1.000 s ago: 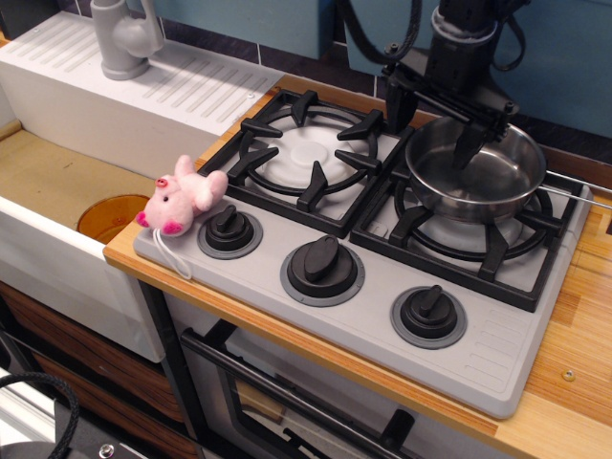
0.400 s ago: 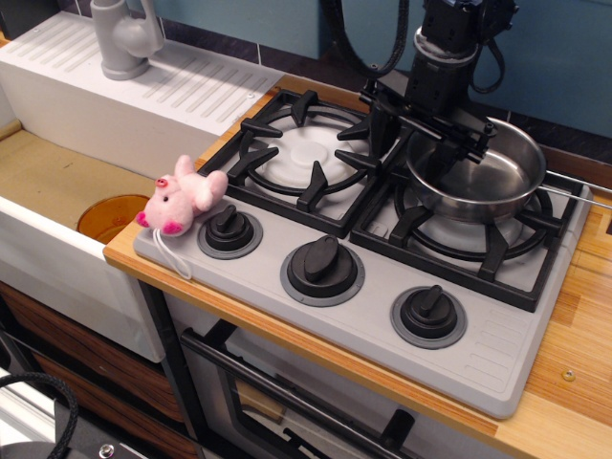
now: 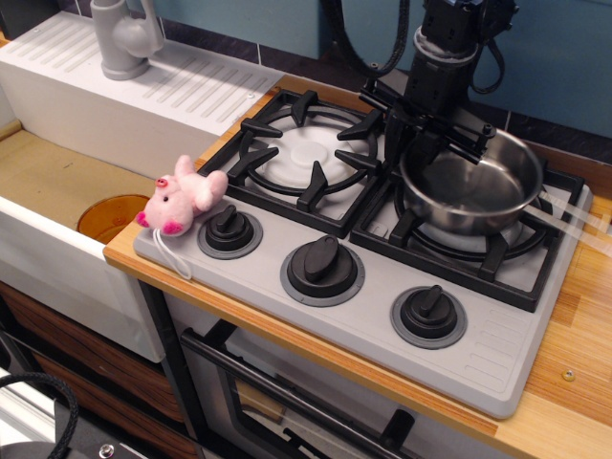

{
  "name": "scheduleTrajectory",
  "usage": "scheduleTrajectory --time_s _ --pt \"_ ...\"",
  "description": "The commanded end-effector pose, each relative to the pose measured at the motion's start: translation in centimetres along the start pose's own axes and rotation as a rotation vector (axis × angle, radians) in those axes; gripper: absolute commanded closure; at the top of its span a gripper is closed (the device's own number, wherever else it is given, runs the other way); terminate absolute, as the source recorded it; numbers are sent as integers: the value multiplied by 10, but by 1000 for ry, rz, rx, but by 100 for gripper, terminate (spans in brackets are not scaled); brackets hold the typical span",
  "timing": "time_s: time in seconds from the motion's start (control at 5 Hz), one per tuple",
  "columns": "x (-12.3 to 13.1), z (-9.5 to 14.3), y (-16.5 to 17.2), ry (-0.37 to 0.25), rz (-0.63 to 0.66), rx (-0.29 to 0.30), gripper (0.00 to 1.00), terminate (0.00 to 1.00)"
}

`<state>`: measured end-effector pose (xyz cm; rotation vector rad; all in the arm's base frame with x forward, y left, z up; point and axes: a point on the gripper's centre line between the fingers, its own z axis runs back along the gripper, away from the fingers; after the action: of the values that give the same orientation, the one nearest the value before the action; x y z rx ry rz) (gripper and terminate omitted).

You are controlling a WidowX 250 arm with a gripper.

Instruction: Put pan on stove and put stuffedpig in pan

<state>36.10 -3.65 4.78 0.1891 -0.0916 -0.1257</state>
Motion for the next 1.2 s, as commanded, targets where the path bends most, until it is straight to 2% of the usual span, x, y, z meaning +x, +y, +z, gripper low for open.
scheduleTrajectory --time_s 0.0,0.4,0.8,1.0 --pt "9 47 6 -58 3 -6 100 0" --pt "1 91 35 9 -31 47 100 0" --pt "10 107 87 8 -107 87 100 0" --pt "8 107 107 16 -133 93 100 0"
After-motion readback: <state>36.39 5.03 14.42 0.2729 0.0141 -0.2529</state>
